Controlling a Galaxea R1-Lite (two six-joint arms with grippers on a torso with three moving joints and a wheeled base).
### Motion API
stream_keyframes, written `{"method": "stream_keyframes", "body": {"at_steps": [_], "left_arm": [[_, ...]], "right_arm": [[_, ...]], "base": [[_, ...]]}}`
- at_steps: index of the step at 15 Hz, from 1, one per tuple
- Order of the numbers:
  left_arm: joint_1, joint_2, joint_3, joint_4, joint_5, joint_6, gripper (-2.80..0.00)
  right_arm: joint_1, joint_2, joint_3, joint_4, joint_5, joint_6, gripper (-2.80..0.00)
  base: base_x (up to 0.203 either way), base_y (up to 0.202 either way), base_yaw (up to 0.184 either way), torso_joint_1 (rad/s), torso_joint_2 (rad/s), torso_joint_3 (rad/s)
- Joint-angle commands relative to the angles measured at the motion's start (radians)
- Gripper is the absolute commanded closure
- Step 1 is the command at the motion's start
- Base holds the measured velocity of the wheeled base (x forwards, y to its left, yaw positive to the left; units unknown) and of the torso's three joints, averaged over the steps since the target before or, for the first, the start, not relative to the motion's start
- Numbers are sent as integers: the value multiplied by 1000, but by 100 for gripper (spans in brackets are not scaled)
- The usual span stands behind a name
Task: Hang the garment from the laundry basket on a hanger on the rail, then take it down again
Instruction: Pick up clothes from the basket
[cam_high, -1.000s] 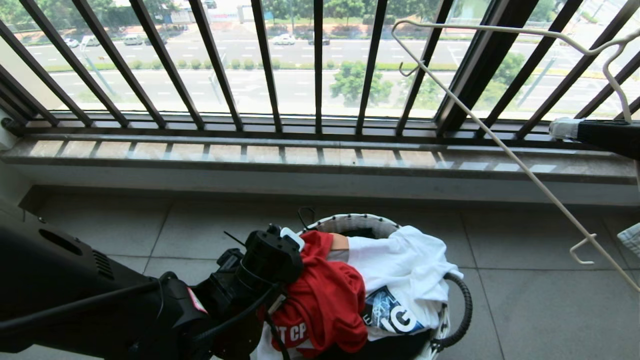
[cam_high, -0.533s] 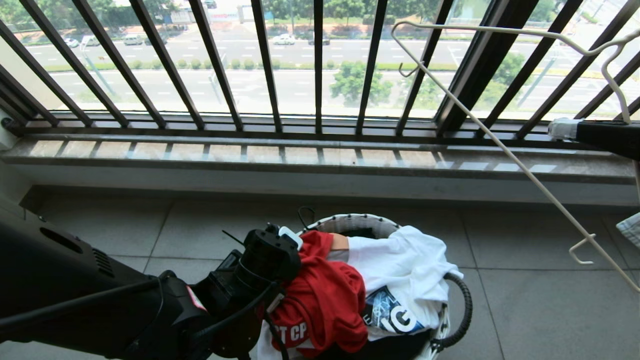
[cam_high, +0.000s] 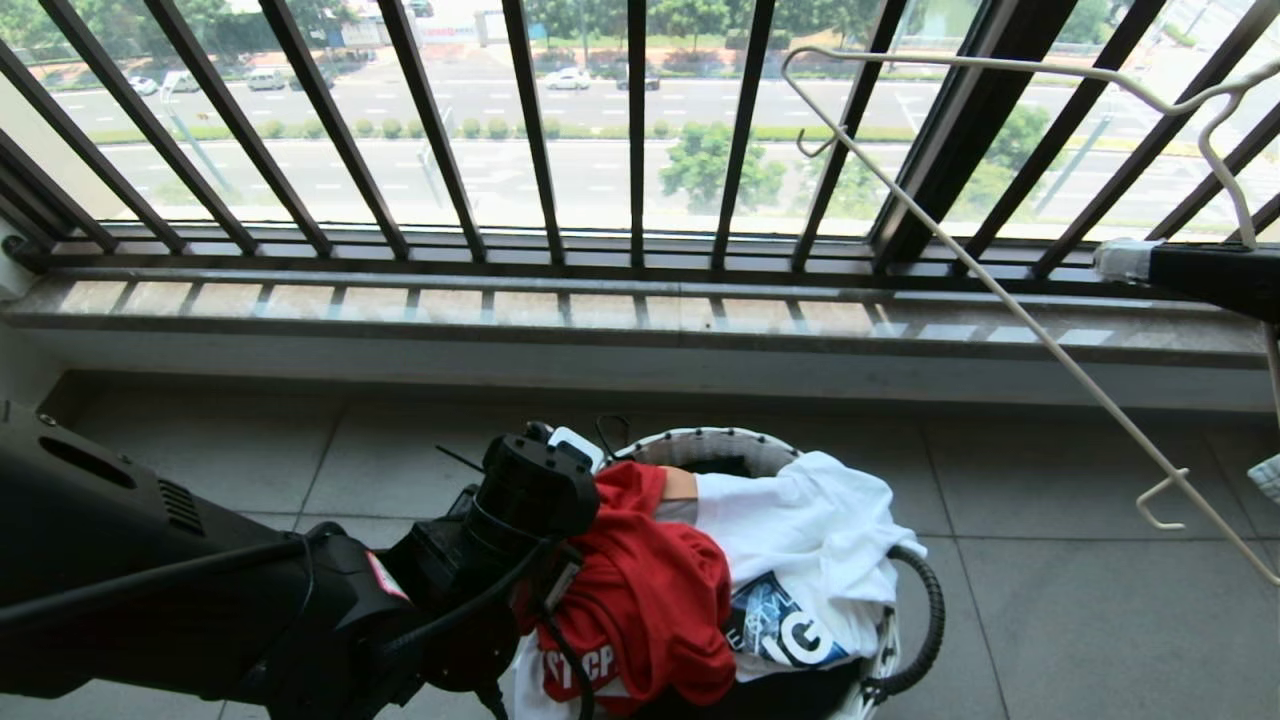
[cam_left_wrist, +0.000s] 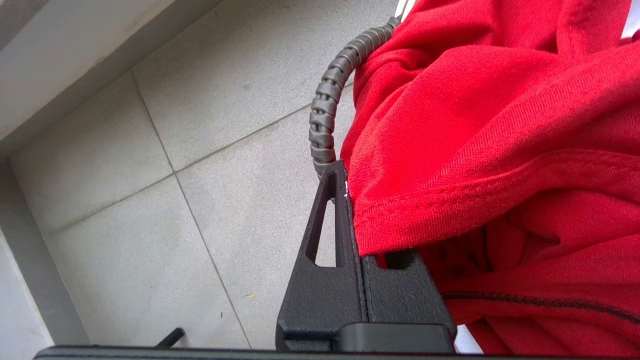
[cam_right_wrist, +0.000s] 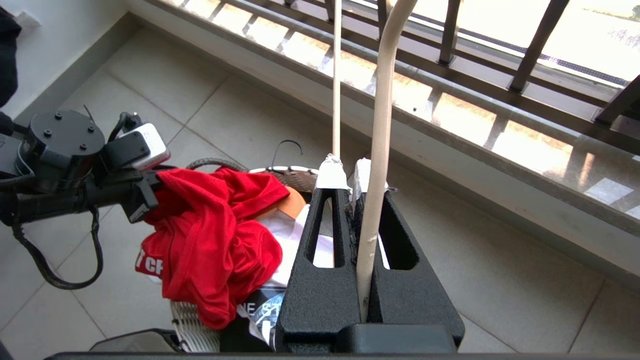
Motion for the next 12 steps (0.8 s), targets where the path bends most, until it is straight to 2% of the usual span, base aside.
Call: {"method": "stream_keyframes", "body": {"at_steps": [1, 3, 5, 8, 11, 12], "left_arm": [[18, -26, -56, 5, -17, 1, 0], [37, -33, -118, 18, -18, 8, 0], [53, -52, -203, 85, -38, 10, 0], [69, -125, -328, 268, -200, -32, 0], [88, -144, -347, 276, -280, -54, 0], [87, -137, -347, 274, -282, -54, 0]], "right_arm": [[0, 24, -5, 2, 3, 4, 0], [0, 35, -20, 7, 37, 62, 0], [0, 56, -49, 44, 75, 104, 0], [0, 78, -74, 95, 88, 105, 0], [0, 78, -72, 94, 90, 105, 0], [0, 80, -72, 94, 90, 105, 0]], "base": [[0, 0, 0, 0, 0, 0], [0, 0, 0, 0, 0, 0], [0, 0, 0, 0, 0, 0], [0, 0, 0, 0, 0, 0], [0, 0, 0, 0, 0, 0], [0, 0, 0, 0, 0, 0]]}}
